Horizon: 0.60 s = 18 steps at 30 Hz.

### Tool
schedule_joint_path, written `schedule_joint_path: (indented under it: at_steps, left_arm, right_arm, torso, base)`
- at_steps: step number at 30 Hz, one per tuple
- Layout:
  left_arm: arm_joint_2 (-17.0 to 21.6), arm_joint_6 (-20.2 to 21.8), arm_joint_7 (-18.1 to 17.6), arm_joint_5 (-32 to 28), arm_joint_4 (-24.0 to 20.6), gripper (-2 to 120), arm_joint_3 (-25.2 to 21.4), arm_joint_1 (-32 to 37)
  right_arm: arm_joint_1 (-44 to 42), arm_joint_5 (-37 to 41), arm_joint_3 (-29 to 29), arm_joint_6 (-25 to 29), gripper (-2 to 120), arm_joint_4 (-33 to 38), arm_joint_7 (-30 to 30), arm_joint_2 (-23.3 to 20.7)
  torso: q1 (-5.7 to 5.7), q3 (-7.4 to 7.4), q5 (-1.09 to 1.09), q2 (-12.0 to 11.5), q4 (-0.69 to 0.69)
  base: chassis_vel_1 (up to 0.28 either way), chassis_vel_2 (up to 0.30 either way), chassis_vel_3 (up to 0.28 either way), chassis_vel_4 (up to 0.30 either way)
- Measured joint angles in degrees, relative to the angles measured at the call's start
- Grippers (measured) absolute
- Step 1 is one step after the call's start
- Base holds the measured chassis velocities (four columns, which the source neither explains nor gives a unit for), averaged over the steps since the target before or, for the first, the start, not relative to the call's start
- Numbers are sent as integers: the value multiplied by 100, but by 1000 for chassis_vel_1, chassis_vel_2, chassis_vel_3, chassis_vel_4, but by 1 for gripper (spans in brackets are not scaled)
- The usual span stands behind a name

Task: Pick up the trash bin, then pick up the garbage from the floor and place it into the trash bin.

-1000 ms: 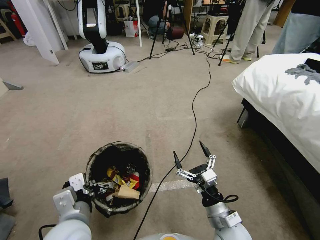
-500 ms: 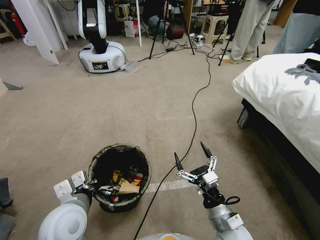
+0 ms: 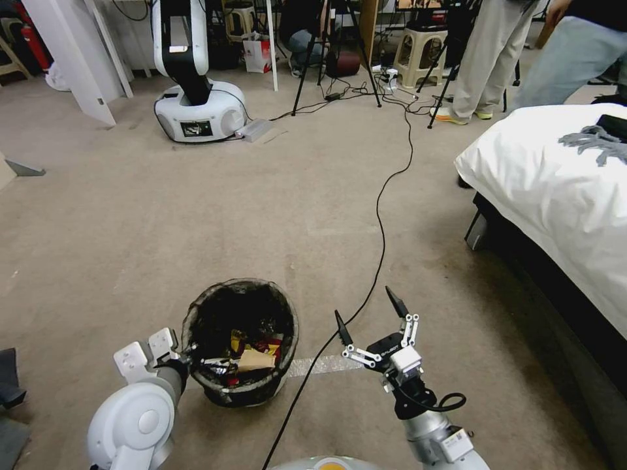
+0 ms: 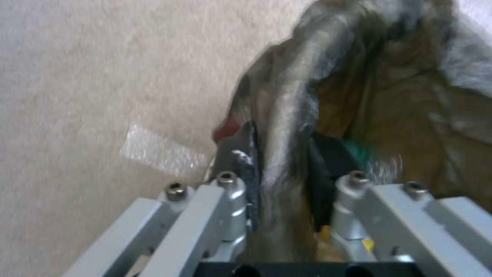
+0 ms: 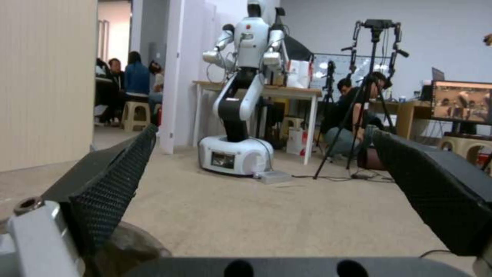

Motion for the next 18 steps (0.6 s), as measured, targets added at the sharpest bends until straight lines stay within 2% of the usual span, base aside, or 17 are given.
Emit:
schedule_joint_path:
  at_steps: [2, 4, 5, 7, 9, 11, 13, 15, 17, 18]
  left_arm:
    - [5, -18, 16, 0, 14, 27, -2, -17]
    - [12, -54, 51, -2, 27, 37, -2, -53]
    - [12, -54, 51, -2, 27, 37, -2, -53]
    - [28, -98, 96, -2, 37, 49, -6, -88]
    - [33, -108, 107, -2, 37, 52, -9, -95]
    - [52, -131, 126, -2, -6, 63, -19, -100]
    - [55, -135, 128, -2, -21, 67, -22, -100]
    - [59, -144, 132, 0, -87, 78, -26, -91]
    - [59, -148, 133, 1, -115, 82, -27, -85]
    - [59, -161, 134, 1, -167, 90, -35, -78]
  right_arm:
    - [0, -1, -2, 0, 100, -5, -12, 1]
    - [1, -2, -7, 0, 100, -22, -44, 2]
    - [1, -2, -7, 0, 100, -22, -44, 2]
    - [-16, -8, -8, 2, 100, -41, -76, 3]
    - [-20, -10, -8, 4, 100, -43, -86, 4]
    - [-29, -15, -13, 8, 100, -54, -115, 11]
    - [-29, -17, -14, 9, 100, -56, -120, 14]
    - [-30, -21, -18, 11, 100, -60, -141, 18]
    - [-31, -25, -18, 15, 100, -62, -149, 20]
    - [-38, -35, -19, 23, 100, -65, -161, 22]
  torso:
    - [0, 0, -2, 0, 1]
    - [0, 0, -1, 0, 0]
    - [0, 0, -1, 0, 0]
    - [0, 0, -1, 0, 0]
    - [0, 0, -2, 0, 0]
    - [0, 0, -1, 0, 0]
    - [0, 0, -2, 0, 0]
    - [0, 0, -2, 0, 0]
    - [0, 0, -2, 0, 0]
    - [0, 0, -2, 0, 0]
  base:
    - [0, 0, 0, 0]
    - [0, 0, 0, 0]
    - [0, 0, 0, 0]
    - [0, 0, 0, 0]
    - [0, 0, 0, 0]
    - [0, 0, 0, 0]
    - [0, 0, 0, 0]
    - [0, 0, 0, 0]
    - [0, 0, 0, 0]
    - [0, 0, 0, 0]
